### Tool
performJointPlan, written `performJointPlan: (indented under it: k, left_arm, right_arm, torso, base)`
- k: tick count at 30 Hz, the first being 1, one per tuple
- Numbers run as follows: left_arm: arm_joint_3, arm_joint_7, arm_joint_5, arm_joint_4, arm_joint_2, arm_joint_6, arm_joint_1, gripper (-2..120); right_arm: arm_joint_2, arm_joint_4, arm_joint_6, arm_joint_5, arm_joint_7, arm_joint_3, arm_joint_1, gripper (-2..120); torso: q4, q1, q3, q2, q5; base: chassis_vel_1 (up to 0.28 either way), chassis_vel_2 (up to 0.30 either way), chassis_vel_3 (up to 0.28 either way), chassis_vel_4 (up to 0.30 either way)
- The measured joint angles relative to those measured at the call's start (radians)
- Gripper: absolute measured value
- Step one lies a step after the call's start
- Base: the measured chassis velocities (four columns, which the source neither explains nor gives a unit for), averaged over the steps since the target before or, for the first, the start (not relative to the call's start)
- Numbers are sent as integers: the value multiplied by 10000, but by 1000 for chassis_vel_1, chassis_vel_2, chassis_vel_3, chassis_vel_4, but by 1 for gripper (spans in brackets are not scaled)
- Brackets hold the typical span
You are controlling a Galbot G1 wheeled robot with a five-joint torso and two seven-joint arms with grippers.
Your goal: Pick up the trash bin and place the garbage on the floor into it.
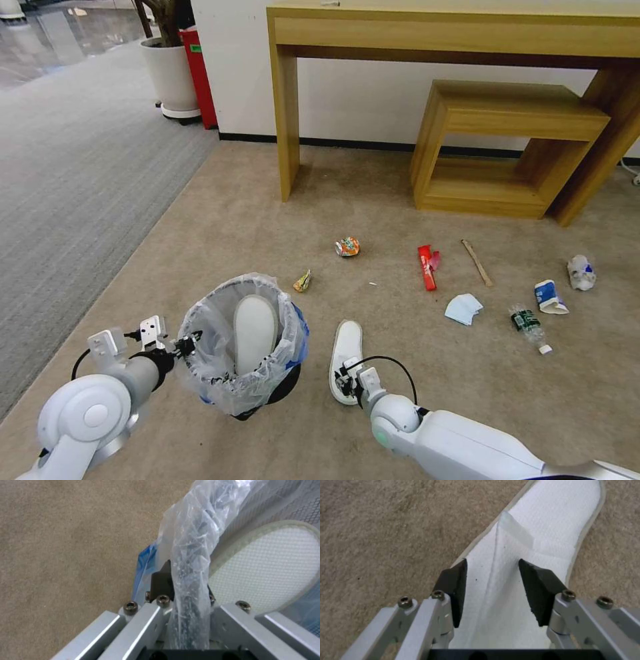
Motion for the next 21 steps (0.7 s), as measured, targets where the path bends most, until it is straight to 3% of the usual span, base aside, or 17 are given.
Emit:
performJointPlan:
  k: [3,10,13,21]
  left_arm:
    - [0,9,0,-7,2,-7,0,1]
    - [1,20,7,-13,-4,-11,9,1]
    - [4,27,8,-27,-17,-12,12,1]
    - [67,50,72,-10,-59,-15,22,1]
  right_arm:
    - [-5,-39,2,-17,2,9,-27,28]
    - [-31,-61,7,-67,13,71,-80,14]
    - [-75,-58,16,-132,26,130,-126,2]
    - [-225,-28,46,-188,25,204,-213,0]
  torso:
    - [0,0,0,0,0]
    - [0,0,0,0,0]
    - [0,0,0,0,1]
    - [0,0,0,0,0]
  base:
    - [0,0,0,0]
    - [0,0,0,0]
    - [0,0,0,0]
    - [0,0,0,0]
